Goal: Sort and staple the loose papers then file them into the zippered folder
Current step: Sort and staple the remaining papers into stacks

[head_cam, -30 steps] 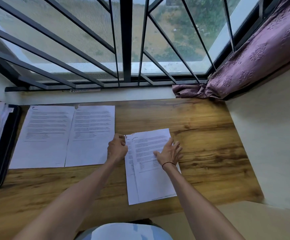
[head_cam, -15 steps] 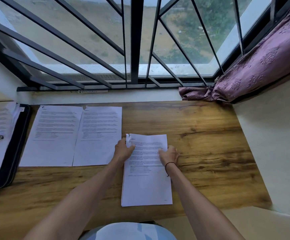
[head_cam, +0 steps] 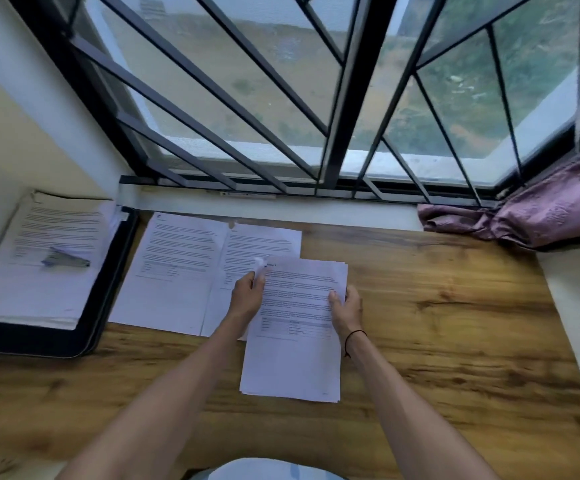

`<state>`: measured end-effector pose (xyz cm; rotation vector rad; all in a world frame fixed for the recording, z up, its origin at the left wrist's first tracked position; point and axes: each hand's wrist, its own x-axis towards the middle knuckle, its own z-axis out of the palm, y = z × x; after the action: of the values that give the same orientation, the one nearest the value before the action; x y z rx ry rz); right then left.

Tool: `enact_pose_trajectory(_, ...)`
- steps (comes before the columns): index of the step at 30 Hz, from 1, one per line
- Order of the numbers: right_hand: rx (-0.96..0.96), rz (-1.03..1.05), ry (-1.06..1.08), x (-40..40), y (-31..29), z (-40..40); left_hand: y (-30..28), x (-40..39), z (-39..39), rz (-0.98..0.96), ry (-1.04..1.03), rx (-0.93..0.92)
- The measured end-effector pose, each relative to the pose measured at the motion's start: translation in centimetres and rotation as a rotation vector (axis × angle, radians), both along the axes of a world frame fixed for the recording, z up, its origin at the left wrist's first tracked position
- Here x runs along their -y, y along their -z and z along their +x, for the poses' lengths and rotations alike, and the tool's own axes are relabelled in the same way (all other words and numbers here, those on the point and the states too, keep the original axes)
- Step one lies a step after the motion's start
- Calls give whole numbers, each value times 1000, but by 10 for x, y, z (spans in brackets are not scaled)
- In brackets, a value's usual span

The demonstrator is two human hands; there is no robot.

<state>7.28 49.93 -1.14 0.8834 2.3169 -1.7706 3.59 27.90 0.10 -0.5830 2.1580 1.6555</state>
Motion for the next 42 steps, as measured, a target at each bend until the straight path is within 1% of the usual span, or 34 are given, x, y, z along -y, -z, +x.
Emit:
enact_pose_trajectory(3, -9, -1, -66, 25, -6, -18, -2, 24, -11, -9, -78, 22)
enact_pose_trajectory(6, -13, -18, -82, 48, -10, -37, -3, 45, -26, -42, -122, -22)
enact_pose_trajectory(8, -15, -14, -77, 62, -12, -50, -5, 56, -38, -73, -117, -24)
enact_pose_trajectory(12, -16, 11, -53, 84, -8, -79, -6, 76, -55, -120, -87, 51)
enact_pose_trajectory(16, 34, 59, -14, 98, -5, -106, 1, 89, -66, -199, -44, 76)
enact_pose_trajectory(18, 95, 121, -5, 104, -4, -115, 6, 93, -71, -298, -22, 66)
enact_pose_trajectory(21, 245, 390, -2, 112, 5, -124, 7, 87, -75, -478, 19, 97)
enact_pose_trajectory(23, 320, 456, -4, 118, 4, -127, 3, 77, -72, -578, 34, 112)
enact_pose_trajectory(25, 354, 420, -6, 122, 0, -131, 1, 68, -68, -641, 55, 112)
enact_pose_trajectory(28, 400, 381, 29, 124, -1, -136, 2, 60, -61, -661, 89, 104)
enact_pose_trajectory(32, 465, 450, 54, 129, -4, -134, 2, 59, -57, -718, 144, 86)
enact_pose_trajectory(33, 460, 449, 66, 130, -5, -132, 2, 59, -55, -748, 170, 82)
enact_pose_trajectory(36, 411, 330, 98, 128, -6, -130, 6, 62, -46, -846, 263, 64)
enact_pose_trajectory(39, 374, 261, 118, 122, -9, -125, 8, 63, -38, -864, 323, 57)
enact_pose_trajectory(41, 386, 285, 109, 121, -9, -120, 6, 64, -37, -864, 342, 52)
enact_pose_trajectory(42, 420, 334, 95, 122, -11, -118, 4, 65, -38, -868, 356, 53)
